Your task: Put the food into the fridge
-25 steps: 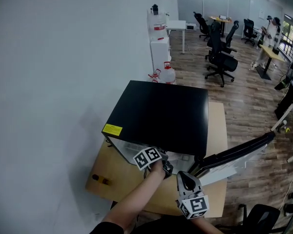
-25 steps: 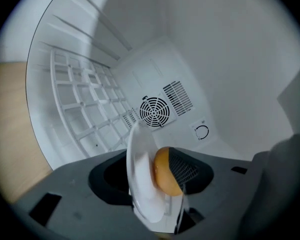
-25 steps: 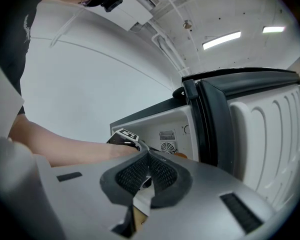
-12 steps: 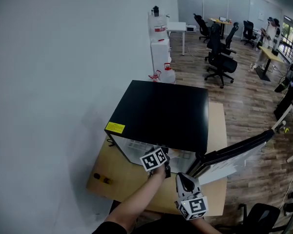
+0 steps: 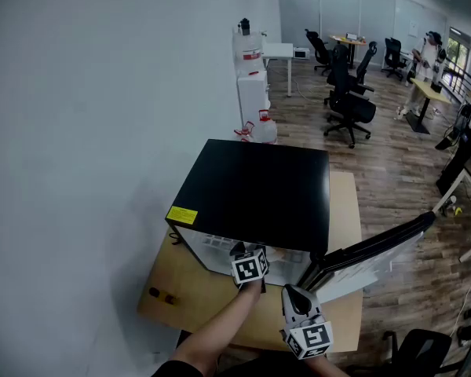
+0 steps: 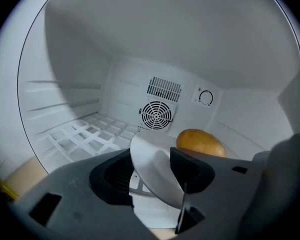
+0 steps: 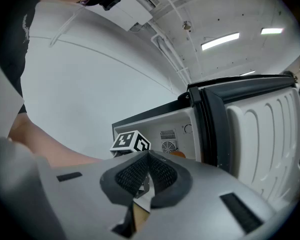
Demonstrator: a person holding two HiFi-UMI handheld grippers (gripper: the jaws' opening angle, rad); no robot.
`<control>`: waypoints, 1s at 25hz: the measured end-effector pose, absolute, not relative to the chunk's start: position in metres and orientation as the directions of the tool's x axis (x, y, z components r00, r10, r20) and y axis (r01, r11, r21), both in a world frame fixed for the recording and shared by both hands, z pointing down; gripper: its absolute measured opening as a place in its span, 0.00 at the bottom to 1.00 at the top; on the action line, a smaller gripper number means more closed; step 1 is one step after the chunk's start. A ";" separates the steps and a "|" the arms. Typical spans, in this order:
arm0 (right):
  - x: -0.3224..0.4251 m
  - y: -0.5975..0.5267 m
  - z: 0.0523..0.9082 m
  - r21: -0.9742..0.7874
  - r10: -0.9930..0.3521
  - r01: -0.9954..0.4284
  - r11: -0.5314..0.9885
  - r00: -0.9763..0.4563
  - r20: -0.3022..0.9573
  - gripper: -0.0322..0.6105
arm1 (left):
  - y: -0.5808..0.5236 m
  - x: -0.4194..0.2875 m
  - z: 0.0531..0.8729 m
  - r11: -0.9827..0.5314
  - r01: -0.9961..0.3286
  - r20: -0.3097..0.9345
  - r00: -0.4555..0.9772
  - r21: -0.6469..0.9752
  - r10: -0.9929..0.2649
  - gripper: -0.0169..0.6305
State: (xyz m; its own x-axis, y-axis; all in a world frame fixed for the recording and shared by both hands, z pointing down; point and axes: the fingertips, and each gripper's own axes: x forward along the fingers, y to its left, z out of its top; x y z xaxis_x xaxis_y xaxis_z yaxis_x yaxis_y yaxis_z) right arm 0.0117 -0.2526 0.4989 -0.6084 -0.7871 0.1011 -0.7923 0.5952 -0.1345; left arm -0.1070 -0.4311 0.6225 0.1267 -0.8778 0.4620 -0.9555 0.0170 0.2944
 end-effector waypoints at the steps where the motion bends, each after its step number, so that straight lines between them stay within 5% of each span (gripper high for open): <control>1: 0.012 -0.253 0.499 -0.132 -0.788 -0.793 0.594 -0.607 0.102 0.14 | -0.433 -0.107 0.621 0.011 -0.962 0.463 0.121 0.272 -0.878 0.36; 15: 0.019 -0.258 0.506 -0.141 -0.786 -0.791 0.596 -0.610 0.103 0.14 | -0.446 -0.102 0.636 -0.027 -0.992 0.530 0.090 0.124 -0.843 0.44; 25: 0.020 -0.252 0.507 -0.140 -0.784 -0.790 0.597 -0.612 0.104 0.14 | -0.444 -0.108 0.628 -0.010 -0.988 0.468 0.084 0.157 -0.880 0.45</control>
